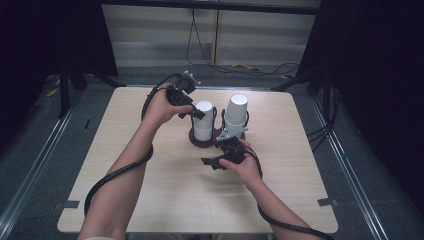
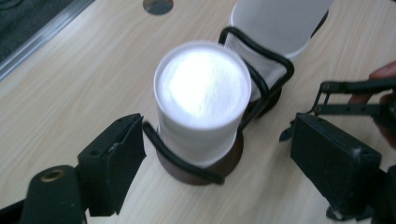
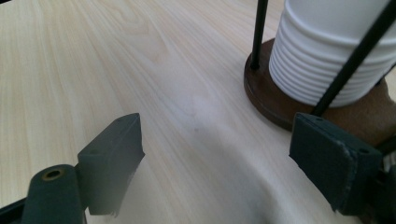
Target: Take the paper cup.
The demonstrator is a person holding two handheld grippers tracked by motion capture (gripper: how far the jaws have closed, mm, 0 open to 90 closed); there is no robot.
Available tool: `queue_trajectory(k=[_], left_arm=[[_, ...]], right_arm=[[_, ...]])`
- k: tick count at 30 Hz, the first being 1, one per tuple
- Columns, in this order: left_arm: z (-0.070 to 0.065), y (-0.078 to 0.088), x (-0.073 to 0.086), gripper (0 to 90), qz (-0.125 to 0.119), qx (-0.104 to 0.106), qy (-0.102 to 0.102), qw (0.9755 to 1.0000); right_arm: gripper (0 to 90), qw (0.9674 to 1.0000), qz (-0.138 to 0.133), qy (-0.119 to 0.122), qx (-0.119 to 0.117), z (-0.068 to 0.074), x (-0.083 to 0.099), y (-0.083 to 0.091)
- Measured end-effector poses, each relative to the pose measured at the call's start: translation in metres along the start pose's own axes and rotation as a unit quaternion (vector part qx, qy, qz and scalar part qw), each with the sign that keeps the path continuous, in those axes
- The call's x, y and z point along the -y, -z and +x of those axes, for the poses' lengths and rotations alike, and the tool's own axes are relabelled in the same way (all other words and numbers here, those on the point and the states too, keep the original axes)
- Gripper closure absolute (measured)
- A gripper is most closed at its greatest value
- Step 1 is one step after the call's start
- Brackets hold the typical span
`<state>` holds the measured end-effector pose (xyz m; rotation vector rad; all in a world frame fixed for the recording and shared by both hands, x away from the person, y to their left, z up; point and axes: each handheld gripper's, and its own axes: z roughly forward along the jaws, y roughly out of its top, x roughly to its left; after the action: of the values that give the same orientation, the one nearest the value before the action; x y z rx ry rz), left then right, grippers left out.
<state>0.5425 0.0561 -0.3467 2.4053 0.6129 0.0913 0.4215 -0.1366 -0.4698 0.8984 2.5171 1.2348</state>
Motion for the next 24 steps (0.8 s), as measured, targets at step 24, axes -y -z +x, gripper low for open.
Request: queue_trajectory(k=[24], left_arm=[[0.008, -0.031, -0.013, 26.2, 0.011, 0.001, -0.001, 0.9999]], right_arm=[[15.8, 0.9999, -0.013, -0.002, -0.001, 0.000, -0.015, -0.029]])
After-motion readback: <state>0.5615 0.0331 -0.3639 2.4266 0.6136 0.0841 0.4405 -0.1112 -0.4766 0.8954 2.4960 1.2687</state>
